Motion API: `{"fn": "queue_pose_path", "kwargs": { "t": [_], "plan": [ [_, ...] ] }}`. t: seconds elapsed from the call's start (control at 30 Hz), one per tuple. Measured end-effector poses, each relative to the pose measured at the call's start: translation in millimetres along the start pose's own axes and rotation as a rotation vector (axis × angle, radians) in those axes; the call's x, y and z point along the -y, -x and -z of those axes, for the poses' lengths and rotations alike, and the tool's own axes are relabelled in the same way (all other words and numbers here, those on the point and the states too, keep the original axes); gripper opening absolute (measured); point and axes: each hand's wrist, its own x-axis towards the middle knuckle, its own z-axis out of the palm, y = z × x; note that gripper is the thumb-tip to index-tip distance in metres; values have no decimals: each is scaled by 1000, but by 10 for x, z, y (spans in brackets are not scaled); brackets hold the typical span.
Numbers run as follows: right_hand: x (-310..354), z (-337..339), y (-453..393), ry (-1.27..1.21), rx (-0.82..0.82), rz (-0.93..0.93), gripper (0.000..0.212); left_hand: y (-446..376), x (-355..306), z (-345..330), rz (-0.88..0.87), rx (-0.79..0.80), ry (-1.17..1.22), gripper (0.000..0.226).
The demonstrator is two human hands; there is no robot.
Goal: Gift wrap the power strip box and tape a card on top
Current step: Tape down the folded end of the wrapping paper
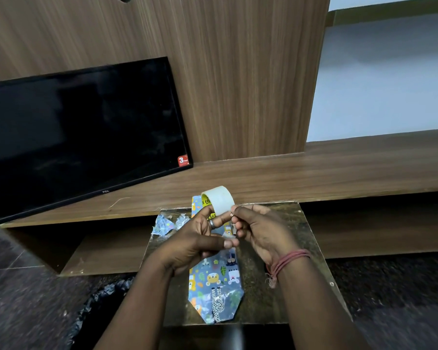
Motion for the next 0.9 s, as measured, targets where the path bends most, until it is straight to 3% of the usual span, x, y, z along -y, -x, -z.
{"fn": "queue_pose_path", "kwargs": {
  "t": [0.13, 0.4, 0.57, 0.9],
  "plan": [
    [14, 1, 0, 18, 64, 56, 9, 21, -21, 30, -16, 40, 92, 72],
    [89, 17, 39, 33, 146, -2, 8, 45, -21, 132, 29, 121, 39, 77],
    [109, 66, 28, 11, 173, 37, 10, 25, -57, 64, -35, 91, 195, 65],
    [65, 80, 48, 88, 162, 118, 6, -8, -43, -19, 30, 3, 222, 60]
  ]
}}
